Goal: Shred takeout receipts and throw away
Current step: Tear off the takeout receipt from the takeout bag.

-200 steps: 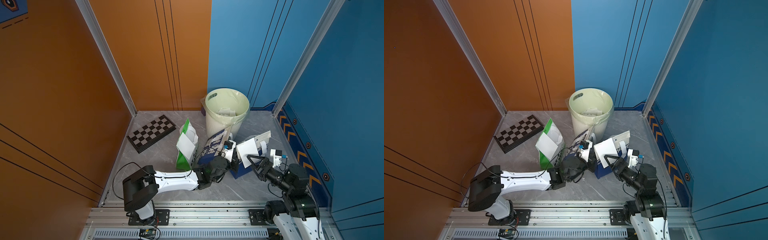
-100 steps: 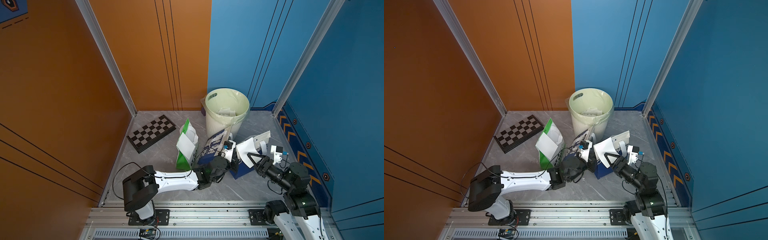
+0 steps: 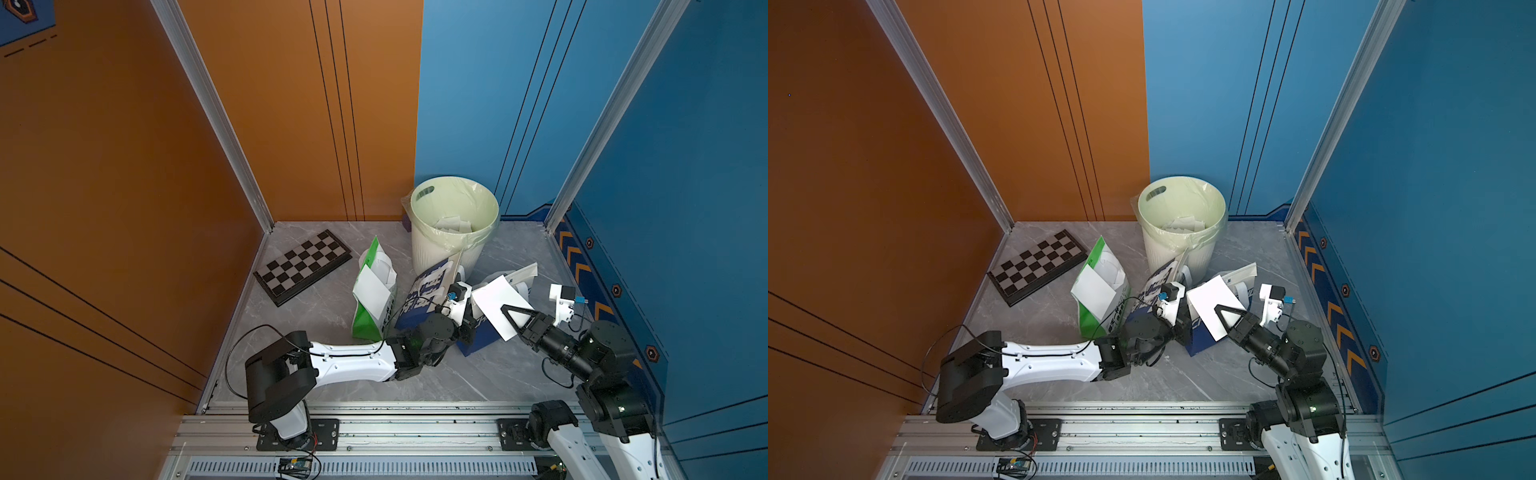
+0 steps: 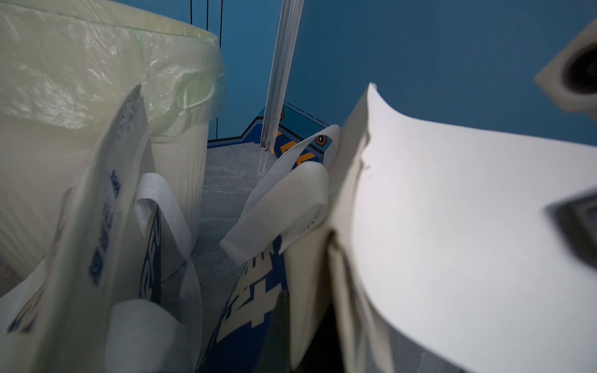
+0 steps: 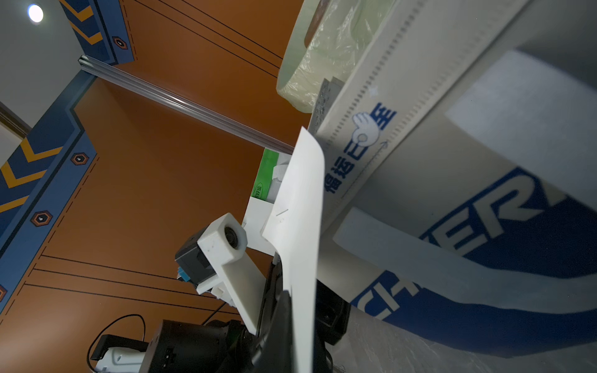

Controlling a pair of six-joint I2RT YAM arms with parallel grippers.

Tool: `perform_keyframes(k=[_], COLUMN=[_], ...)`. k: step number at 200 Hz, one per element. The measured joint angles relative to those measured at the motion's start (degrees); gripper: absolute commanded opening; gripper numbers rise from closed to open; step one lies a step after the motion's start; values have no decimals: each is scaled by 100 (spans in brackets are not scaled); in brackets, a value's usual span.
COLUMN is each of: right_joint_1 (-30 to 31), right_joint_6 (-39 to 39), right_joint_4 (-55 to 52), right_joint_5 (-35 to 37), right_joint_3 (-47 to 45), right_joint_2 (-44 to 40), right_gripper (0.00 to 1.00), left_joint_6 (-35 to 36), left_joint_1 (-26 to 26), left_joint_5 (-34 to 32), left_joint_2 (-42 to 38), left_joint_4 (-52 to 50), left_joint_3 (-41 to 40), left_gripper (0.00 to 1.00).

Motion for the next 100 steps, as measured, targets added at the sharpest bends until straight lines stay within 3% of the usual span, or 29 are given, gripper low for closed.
perform_keyframes(k=[100], right_joint_1=[9], right_joint_6=[-1231], right_joint_4=[-212], right_joint_5=[-728], right_joint_3=[1711], right_joint_2=[1303], right_gripper=[0], left_joint_6=[361], left_joint_1=[-131], left_joint_5=[-127], left_joint_2=[2], left_joint_4=[-114], left_joint_3=[-63], left_gripper=[0])
